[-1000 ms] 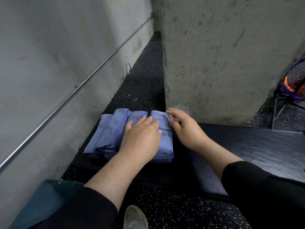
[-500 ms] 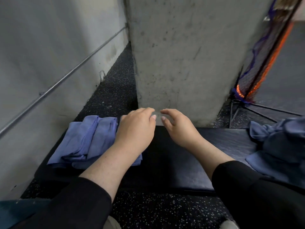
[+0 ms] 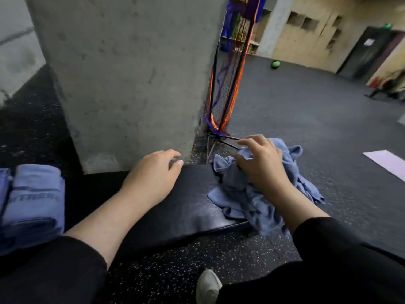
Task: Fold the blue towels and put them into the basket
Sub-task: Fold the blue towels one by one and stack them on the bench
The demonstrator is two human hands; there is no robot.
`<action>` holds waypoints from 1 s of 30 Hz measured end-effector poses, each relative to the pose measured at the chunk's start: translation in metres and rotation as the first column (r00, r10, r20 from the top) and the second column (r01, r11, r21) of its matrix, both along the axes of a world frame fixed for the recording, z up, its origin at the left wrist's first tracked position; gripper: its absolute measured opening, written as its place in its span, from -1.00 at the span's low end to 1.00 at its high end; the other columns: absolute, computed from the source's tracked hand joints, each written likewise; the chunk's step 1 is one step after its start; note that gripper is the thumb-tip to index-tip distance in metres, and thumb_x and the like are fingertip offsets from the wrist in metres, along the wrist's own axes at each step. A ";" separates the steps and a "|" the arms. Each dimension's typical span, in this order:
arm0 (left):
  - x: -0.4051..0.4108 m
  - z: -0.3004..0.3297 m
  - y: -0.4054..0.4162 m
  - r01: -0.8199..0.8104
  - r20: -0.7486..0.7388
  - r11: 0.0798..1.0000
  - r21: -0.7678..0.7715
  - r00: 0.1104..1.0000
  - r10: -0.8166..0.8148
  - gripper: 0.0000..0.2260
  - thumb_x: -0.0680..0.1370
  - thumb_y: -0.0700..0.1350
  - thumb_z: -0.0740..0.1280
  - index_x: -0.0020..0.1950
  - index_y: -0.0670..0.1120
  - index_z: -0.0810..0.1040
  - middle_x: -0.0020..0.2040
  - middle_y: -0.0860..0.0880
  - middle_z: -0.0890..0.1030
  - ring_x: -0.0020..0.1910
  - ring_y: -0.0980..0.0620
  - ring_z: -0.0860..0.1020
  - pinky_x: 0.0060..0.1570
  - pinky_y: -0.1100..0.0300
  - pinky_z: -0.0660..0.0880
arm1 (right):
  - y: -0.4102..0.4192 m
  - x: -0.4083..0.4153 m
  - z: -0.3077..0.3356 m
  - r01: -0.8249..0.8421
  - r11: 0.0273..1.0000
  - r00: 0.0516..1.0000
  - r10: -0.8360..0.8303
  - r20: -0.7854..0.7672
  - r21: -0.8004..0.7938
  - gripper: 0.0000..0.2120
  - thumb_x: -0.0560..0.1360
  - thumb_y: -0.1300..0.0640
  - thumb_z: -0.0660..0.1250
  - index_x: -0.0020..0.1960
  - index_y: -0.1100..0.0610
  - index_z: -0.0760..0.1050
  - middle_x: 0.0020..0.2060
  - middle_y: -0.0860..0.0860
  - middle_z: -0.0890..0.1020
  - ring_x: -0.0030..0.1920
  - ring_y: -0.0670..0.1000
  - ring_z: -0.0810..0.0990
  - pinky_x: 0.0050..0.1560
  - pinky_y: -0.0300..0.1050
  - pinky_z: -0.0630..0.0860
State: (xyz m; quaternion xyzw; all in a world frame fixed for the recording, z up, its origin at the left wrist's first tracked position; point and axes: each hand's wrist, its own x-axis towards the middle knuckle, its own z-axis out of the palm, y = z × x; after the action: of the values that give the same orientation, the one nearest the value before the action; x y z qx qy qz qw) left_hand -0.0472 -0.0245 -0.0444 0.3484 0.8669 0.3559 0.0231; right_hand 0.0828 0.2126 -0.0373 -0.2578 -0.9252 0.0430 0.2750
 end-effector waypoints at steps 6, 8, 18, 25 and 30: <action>0.011 -0.009 0.014 0.092 -0.016 0.994 -0.063 0.996 -0.093 -0.70 0.65 0.05 0.25 0.34 0.03 0.56 0.24 0.06 0.61 0.24 0.01 0.54 0.21 0.09 0.46 | 0.050 0.031 -0.019 0.349 0.934 0.903 -0.311 0.295 -0.083 -0.59 0.43 -0.25 0.42 0.19 -0.09 0.55 0.30 -0.03 0.48 0.38 0.11 0.35 0.29 0.22 0.27; 0.008 -0.011 0.014 0.099 -0.010 0.991 -0.088 0.995 -0.101 -0.69 0.66 0.07 0.24 0.36 0.04 0.54 0.26 0.09 0.59 0.25 0.03 0.53 0.22 0.10 0.45 | 0.055 0.029 -0.024 0.327 0.938 0.928 -0.296 0.227 -0.113 -0.79 0.50 -0.17 0.37 0.04 -0.07 0.60 0.19 -0.05 0.54 0.29 0.11 0.41 0.25 0.19 0.27; 0.004 -0.015 0.007 0.121 -0.002 0.985 -0.121 0.992 -0.123 -0.67 0.66 0.09 0.22 0.40 0.06 0.51 0.30 0.12 0.56 0.30 0.06 0.50 0.27 0.08 0.44 | 0.055 0.014 -0.022 0.424 0.894 0.886 -0.375 0.274 -0.147 -0.82 0.57 -0.07 0.28 -0.05 -0.04 0.61 0.06 0.02 0.54 0.18 0.19 0.46 0.04 0.13 0.27; 0.005 -0.012 0.002 0.133 -0.023 0.982 -0.136 0.990 -0.137 -0.66 0.67 0.09 0.20 0.42 0.05 0.49 0.30 0.11 0.55 0.30 0.05 0.50 0.27 0.09 0.44 | 0.053 0.018 -0.014 0.450 0.871 0.872 -0.382 0.304 -0.196 -0.72 0.53 -0.15 0.36 0.13 -0.02 0.51 0.16 0.00 0.50 0.27 0.19 0.42 0.20 0.26 0.29; 0.006 -0.012 -0.006 0.144 -0.038 0.973 -0.180 0.987 -0.153 -0.65 0.68 0.09 0.18 0.43 0.04 0.48 0.31 0.10 0.54 0.29 0.04 0.50 0.25 0.10 0.44 | 0.051 0.018 -0.021 0.462 0.877 0.846 -0.393 0.360 -0.129 -0.85 0.53 -0.03 0.32 -0.16 0.01 0.51 0.02 0.05 0.43 0.21 0.22 0.41 0.19 0.26 0.32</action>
State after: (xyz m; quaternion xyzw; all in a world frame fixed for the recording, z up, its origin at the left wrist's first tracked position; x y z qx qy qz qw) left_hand -0.0412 -0.0302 -0.0562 0.4179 0.8668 0.2657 0.0580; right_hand 0.1010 0.2641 -0.0580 -0.4896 -0.8662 0.0353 0.0932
